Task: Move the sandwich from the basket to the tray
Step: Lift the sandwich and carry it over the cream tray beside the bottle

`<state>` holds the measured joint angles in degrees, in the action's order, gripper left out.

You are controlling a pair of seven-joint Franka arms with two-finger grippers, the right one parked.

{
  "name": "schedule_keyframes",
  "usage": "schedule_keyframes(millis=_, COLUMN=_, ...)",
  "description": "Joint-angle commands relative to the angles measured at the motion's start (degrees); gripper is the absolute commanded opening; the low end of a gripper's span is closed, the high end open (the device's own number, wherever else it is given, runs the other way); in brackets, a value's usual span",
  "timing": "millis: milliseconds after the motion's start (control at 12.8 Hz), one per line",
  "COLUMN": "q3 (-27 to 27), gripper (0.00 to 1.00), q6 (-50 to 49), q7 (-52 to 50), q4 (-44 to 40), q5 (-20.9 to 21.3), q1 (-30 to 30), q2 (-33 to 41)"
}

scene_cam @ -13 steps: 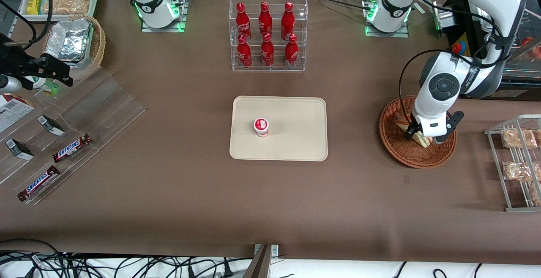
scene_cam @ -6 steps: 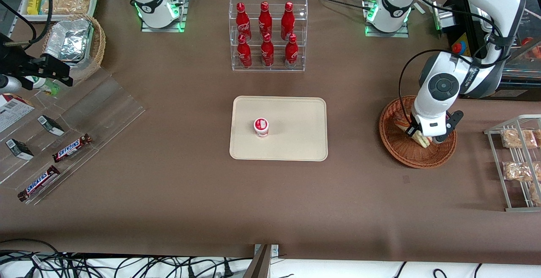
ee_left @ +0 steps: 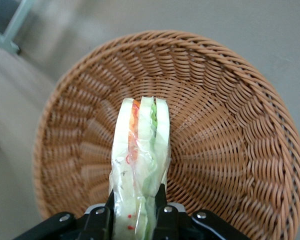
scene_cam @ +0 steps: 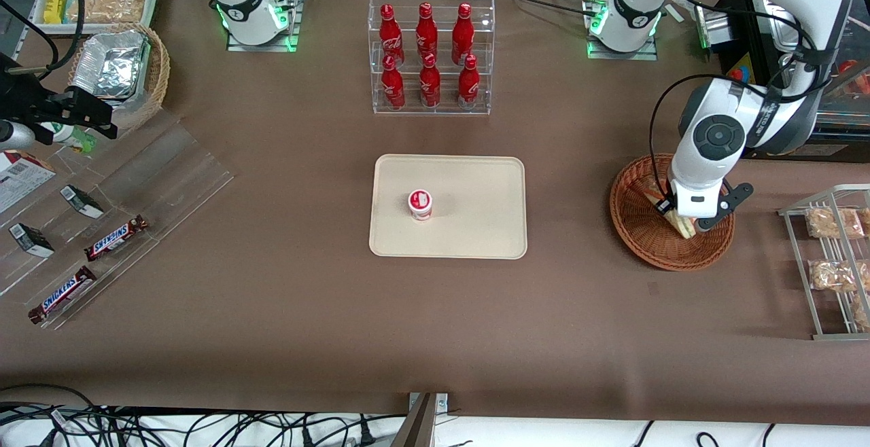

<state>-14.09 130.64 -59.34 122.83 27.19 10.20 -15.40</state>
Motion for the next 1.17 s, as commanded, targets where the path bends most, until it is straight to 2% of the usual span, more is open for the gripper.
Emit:
schedule_keyframes(millis=0, q3=-1.7, gripper=0.3, q6=-8.2, q7=8.7, q4=-4.8, q5=-4.9, q1=0.2, q2=2.3)
schedule_keyframes(millis=78, q3=-2.2, gripper=0.3, q6=-10.6, q7=10.7, q4=-6.4, q5=-5.7, q1=0.2, q2=2.6)
schedule_keyframes(millis=312, q3=-4.5, gripper=0.3, q6=-20.6, q7=19.7, q4=-14.9, q5=-12.8, q1=0.2, q2=2.8)
schedule_keyframes(millis=468, q3=-7.4, gripper=0.3, q6=-24.0, q7=22.9, q4=-19.3, q5=-15.1, q1=-0.2, q2=2.7)
schedule_keyframes(millis=623, q3=-11.3, gripper=0.3, q6=-24.3, q7=26.6, q4=-21.2, q5=-17.8, q1=-0.2, q2=2.7)
schedule_keyframes(millis=857, q3=-17.7, gripper=0.31, q6=-23.5, q7=27.1, q4=-22.5, q5=-20.3, q1=-0.5, q2=2.3)
schedule_keyframes(millis=1091, q3=-22.6, gripper=0.31, q6=-16.9, q7=26.2, q4=-22.5, q5=-22.5, q1=-0.9, q2=-1.0)
